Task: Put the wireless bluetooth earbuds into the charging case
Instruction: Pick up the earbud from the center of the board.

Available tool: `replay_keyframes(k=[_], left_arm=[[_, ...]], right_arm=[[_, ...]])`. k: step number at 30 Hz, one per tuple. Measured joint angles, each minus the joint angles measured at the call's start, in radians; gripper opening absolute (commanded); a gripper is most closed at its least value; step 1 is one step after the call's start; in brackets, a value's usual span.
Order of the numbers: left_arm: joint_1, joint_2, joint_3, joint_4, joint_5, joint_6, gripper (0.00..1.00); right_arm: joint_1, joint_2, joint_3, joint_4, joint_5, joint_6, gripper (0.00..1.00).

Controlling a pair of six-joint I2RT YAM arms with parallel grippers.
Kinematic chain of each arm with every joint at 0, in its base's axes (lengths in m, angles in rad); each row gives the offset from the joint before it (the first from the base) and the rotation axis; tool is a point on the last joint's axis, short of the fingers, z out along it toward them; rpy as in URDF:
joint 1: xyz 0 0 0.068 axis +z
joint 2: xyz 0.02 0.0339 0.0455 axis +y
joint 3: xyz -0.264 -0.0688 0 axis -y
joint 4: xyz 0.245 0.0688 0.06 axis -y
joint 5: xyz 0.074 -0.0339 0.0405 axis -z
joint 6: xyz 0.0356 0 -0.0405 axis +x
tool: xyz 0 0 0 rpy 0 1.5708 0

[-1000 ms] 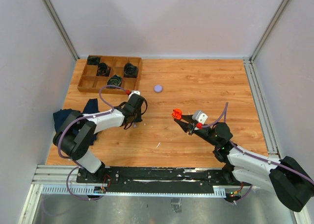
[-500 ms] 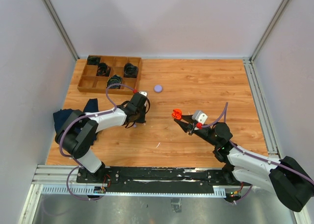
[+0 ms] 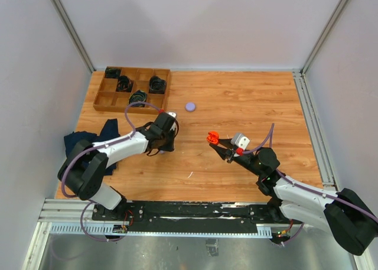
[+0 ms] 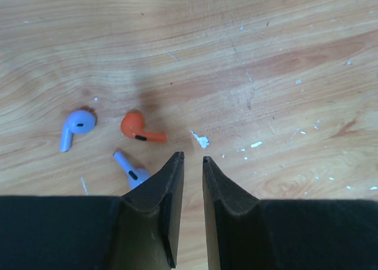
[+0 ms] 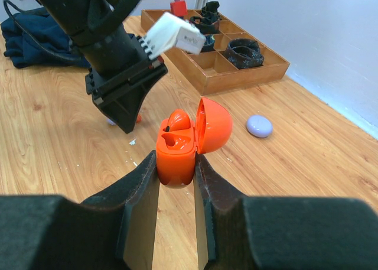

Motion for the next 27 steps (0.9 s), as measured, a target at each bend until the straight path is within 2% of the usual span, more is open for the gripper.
replay_keyframes(k=[5,9,14,27], left_arm=[[0.000,-0.087,0.006,-0.047,-0.065,-0.068,0.33],[0.012,-0.084,0.022,-0.073,-0.118,-0.112,0.40],[0.027,-0.032,0.039,-0.085,-0.156,-0.134,0.41],[0.046,0.085,0.058,-0.055,-0.148,-0.139,0.38]], right_arm=[[0.000,0.000,0.000,-0.001,0.000,-0.006,0.10],[0.000,0.000,0.000,-0.001,0.000,-0.009,0.10],[0.000,0.000,0.000,-0.002,0.002,-0.010,0.10],[0.000,0.001,0.000,-0.002,0.007,-0.013,0.10]])
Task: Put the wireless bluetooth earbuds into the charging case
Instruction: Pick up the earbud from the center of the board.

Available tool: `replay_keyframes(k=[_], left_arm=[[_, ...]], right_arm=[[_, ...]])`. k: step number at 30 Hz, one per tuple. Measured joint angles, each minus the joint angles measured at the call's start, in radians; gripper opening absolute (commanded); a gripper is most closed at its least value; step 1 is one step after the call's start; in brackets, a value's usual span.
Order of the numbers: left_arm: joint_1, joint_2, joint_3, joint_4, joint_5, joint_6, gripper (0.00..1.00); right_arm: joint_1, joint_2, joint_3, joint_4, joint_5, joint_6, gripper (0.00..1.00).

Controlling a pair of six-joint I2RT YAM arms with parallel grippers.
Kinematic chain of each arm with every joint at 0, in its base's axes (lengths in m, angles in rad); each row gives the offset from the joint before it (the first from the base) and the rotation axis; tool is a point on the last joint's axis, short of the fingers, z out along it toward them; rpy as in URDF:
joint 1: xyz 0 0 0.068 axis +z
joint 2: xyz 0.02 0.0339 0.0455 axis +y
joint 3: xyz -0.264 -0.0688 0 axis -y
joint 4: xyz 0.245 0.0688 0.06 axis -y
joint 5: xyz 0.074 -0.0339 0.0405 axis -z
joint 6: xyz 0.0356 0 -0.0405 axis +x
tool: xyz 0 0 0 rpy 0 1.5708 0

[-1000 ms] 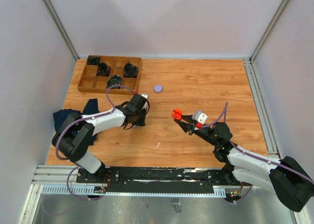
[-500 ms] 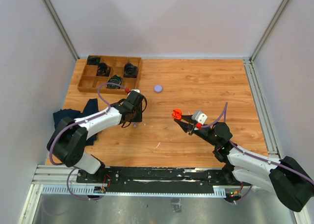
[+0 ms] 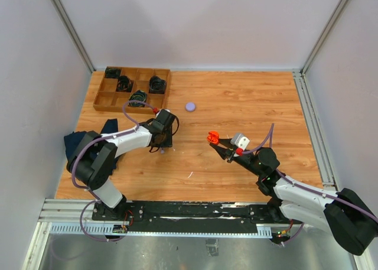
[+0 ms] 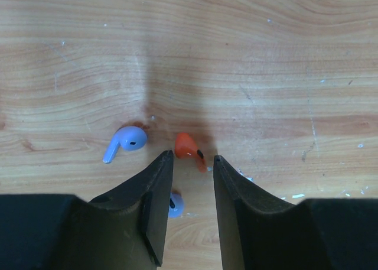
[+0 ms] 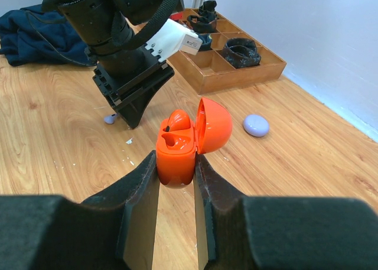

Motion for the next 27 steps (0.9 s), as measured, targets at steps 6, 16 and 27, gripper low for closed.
replay_keyframes(k=[6,16,27], left_arm=[[0.003,0.023,0.021,0.019,0.021,0.008,0.36],[0.003,0.044,0.043,0.031,0.040,0.023,0.31],[0.005,0.053,0.048,0.031,0.023,0.027,0.11]], right_arm=[[0.000,0.006,0.000,0.000,0.000,0.000,0.10],[0.000,0.010,0.000,-0.004,0.000,0.000,0.10],[0.000,0.009,0.000,-0.004,0.000,0.000,0.10]])
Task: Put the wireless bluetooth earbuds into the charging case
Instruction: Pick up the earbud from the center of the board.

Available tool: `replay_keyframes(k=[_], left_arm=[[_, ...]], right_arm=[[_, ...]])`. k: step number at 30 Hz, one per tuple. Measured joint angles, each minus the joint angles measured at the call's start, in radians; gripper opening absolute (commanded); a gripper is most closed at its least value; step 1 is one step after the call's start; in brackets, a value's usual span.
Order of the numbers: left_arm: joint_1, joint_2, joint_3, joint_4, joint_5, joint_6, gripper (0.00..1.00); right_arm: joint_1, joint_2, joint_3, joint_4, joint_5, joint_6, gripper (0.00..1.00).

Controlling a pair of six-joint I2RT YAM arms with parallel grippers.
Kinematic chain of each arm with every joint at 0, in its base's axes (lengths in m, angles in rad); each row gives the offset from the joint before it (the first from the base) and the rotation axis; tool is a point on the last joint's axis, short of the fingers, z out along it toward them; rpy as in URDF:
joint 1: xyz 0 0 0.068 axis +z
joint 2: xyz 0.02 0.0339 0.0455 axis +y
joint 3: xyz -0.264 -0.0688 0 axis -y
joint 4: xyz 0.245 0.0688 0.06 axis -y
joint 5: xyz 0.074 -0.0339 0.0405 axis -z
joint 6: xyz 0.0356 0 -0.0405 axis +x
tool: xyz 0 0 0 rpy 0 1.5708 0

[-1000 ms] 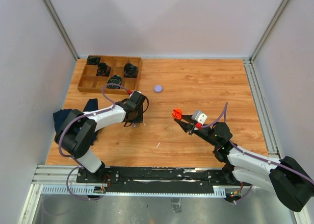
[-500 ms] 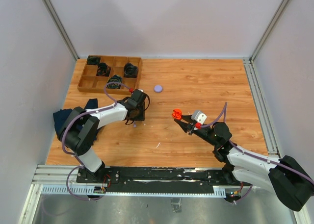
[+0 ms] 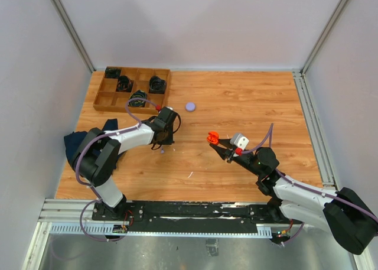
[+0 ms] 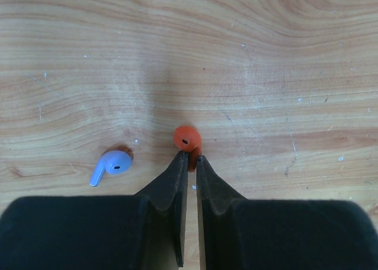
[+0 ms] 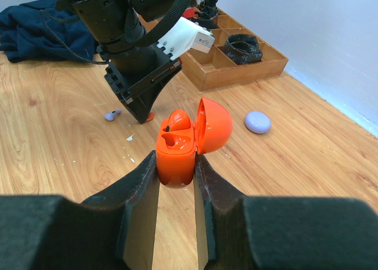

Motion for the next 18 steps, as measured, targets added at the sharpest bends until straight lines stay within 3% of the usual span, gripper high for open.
replay_keyframes(k=[9,18], left_arm=[[-0.014,-0.057,-0.047,-0.032,0.071,0.003,0.09],[-0.087,-0.117,-0.078,-0.143,0.123,-0.006,0.17]], right_arm=[[0.000,-0.002,0.000,0.000,0.000,0.000,0.10],[0.000,-0.003,0.000,-0.001,0.000,0.000,0.10]])
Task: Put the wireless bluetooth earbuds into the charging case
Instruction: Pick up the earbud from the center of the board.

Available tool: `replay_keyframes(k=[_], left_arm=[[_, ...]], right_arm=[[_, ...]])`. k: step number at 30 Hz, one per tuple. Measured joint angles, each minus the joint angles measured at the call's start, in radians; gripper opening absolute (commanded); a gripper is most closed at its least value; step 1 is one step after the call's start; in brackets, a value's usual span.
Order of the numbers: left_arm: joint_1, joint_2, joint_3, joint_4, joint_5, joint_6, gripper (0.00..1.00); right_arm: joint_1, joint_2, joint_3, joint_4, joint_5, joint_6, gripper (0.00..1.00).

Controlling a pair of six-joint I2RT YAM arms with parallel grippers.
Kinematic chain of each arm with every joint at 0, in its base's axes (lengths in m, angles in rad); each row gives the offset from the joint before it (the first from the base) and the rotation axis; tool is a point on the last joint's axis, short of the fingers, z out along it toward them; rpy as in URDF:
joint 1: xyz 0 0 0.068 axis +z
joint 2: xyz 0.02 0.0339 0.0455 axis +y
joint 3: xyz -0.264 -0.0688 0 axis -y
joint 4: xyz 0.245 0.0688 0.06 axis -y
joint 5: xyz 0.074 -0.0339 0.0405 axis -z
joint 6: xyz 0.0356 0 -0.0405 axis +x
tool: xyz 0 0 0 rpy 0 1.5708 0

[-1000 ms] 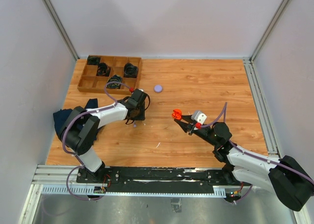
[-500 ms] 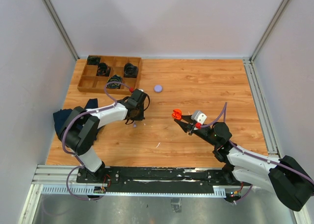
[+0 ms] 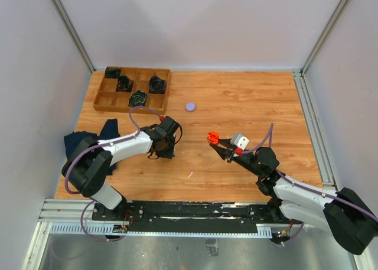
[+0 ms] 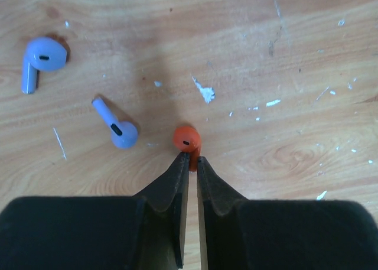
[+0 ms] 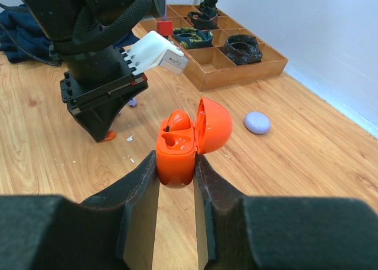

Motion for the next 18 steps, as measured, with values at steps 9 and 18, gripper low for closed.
replay_keyframes(k=[9,18], left_arm=[[-0.005,0.000,0.055,-0.111,-0.027,0.005,0.39],[-0.005,0.054,0.158,-0.146,-0.049,0.031,0.39]], right_arm=[[0.000,0.000,0.000,-0.006,0.000,0.000,0.10],[0.000,-0.002,0.000,-0.014,0.000,-0.001,0.10]])
